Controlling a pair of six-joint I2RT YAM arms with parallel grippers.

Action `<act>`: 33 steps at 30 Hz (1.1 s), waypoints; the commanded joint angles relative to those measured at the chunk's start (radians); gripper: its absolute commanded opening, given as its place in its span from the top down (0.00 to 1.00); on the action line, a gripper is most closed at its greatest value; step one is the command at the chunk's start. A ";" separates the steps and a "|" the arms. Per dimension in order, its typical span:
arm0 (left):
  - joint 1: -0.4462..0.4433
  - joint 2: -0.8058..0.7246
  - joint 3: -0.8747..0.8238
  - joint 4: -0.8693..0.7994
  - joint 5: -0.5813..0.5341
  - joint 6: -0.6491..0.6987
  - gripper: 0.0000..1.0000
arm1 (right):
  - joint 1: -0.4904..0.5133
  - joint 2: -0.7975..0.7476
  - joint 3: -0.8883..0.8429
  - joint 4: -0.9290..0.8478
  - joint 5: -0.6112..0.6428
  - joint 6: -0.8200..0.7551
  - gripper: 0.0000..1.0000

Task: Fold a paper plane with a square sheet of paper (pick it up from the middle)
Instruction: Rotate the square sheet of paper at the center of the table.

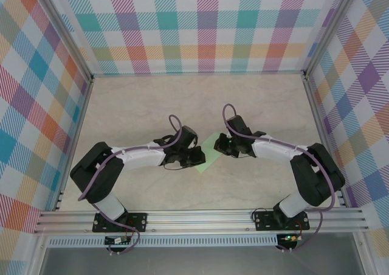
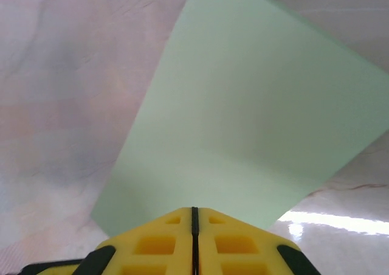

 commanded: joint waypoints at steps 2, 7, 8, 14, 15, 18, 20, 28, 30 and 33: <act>-0.036 0.049 0.038 0.062 0.008 -0.028 0.92 | -0.001 0.001 -0.073 0.105 -0.135 -0.020 0.97; -0.044 0.101 0.043 0.086 -0.003 -0.055 0.98 | -0.001 0.038 -0.087 0.139 -0.179 -0.019 1.00; -0.043 0.106 0.042 0.088 -0.008 -0.059 0.99 | -0.001 0.046 -0.084 0.140 -0.180 -0.019 1.00; -0.044 0.116 0.034 0.082 -0.036 -0.060 1.00 | -0.008 0.094 -0.076 0.148 -0.193 -0.026 1.00; -0.046 0.117 0.032 0.082 -0.039 -0.061 1.00 | -0.007 0.099 -0.077 0.153 -0.196 -0.028 1.00; -0.045 0.117 0.026 0.088 -0.044 -0.055 1.00 | -0.011 0.112 -0.086 0.169 -0.207 -0.036 1.00; -0.044 0.116 0.023 0.092 -0.049 -0.052 1.00 | -0.015 0.121 -0.087 0.175 -0.211 -0.040 1.00; -0.045 0.127 0.005 0.048 -0.074 -0.047 1.00 | -0.032 0.167 -0.086 0.169 -0.213 -0.061 1.00; -0.045 0.129 0.006 0.016 -0.073 -0.047 1.00 | -0.041 0.169 -0.088 0.164 -0.212 -0.069 1.00; -0.045 0.130 0.006 -0.030 -0.076 -0.046 1.00 | -0.057 0.169 -0.088 0.160 -0.210 -0.084 1.00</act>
